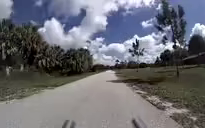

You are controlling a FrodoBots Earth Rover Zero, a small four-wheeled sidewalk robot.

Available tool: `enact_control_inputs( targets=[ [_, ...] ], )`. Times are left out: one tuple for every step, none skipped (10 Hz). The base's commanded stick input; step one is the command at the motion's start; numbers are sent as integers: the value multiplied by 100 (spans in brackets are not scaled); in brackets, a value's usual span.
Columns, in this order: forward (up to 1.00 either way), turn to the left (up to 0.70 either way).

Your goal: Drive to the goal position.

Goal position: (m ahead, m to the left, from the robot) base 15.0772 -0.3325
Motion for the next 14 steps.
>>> enact_control_inputs(
  targets=[
    [70, 35],
    [70, 35],
    [70, 0],
    [70, 0],
    [70, 0],
    [70, 0],
    [70, 0],
    [70, 0],
    [70, 0],
    [70, 0],
    [70, 0],
    [70, 0],
    [70, 0],
    [70, 0]
  ],
)
